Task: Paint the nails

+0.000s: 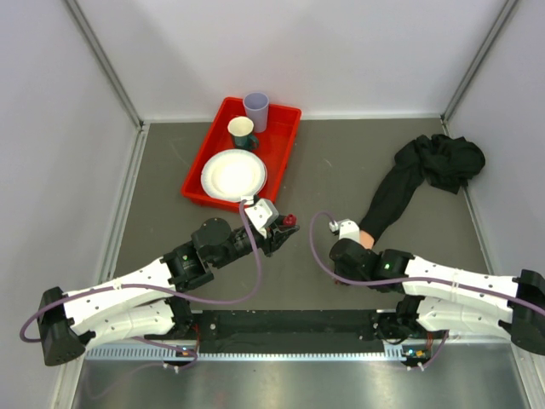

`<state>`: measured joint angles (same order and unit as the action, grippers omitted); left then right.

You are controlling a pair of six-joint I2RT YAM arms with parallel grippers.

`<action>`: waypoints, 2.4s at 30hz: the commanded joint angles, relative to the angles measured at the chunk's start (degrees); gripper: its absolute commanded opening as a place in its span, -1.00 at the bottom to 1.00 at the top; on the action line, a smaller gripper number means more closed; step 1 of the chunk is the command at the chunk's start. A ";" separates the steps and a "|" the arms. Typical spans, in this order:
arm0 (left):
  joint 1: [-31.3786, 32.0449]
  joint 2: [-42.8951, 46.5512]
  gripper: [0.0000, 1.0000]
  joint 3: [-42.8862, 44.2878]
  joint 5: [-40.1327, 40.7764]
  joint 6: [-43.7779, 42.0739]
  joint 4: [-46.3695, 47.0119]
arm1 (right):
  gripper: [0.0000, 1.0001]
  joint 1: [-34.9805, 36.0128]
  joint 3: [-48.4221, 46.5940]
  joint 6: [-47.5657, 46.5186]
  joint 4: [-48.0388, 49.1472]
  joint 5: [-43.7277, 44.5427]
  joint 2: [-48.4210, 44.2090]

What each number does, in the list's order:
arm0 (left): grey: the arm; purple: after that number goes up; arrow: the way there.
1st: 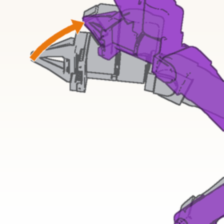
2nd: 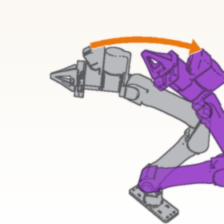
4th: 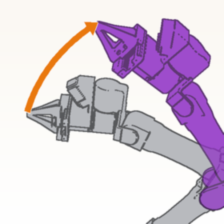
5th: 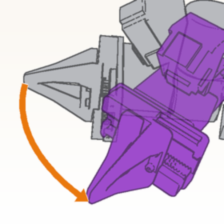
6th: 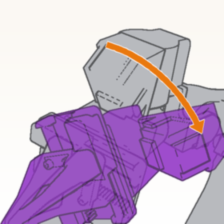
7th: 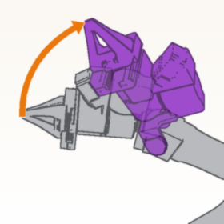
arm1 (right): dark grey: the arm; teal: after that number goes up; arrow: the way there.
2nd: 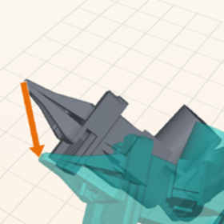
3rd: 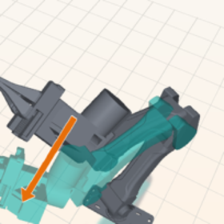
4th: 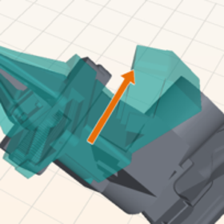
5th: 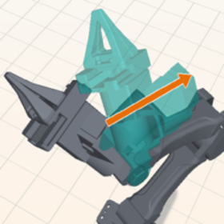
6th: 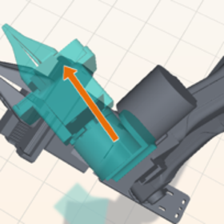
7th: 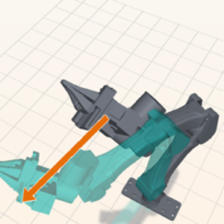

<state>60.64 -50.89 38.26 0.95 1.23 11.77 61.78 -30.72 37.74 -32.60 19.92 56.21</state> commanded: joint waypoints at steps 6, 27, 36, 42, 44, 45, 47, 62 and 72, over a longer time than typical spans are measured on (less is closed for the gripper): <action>0.18 0.36 -1.00 2.17 -0.25 -0.80 1.06 | -1.00 0.71 -0.22 0.85 0.17 2.66 -2.33; 0.18 0.71 -1.00 1.99 -0.25 -0.80 0.89 | -1.00 0.80 -0.57 0.94 -0.01 3.01 -1.27; 0.18 0.62 -1.00 2.08 -0.42 -0.80 0.89 | -1.00 0.71 -0.39 2.25 -1.06 4.60 -2.86; 0.18 0.71 -1.00 2.08 -0.42 -0.80 0.71 | -1.00 0.71 -0.39 2.17 -0.89 4.78 -3.12; 0.18 0.80 -1.00 1.99 -0.34 -0.80 0.80 | -1.00 0.71 -0.31 2.08 -0.71 4.60 -3.12; 0.27 0.80 -1.00 2.08 -0.34 -0.88 0.71 | -1.00 0.71 -0.31 1.99 -0.54 4.34 -3.03; 0.18 0.80 -1.00 2.08 -0.34 -0.80 0.71 | -1.00 0.71 -0.04 1.64 -0.19 3.90 -2.86; 0.18 0.36 -1.00 2.34 -0.69 -0.80 0.97 | -1.00 0.71 -0.04 0.50 0.78 1.08 -1.45; 0.27 0.36 -1.00 2.52 -0.69 -0.88 0.89 | -1.00 0.62 -0.22 -0.12 1.13 1.17 -1.36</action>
<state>60.64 -50.89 38.26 0.91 1.23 10.26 61.78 -30.72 38.52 -33.80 21.06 54.87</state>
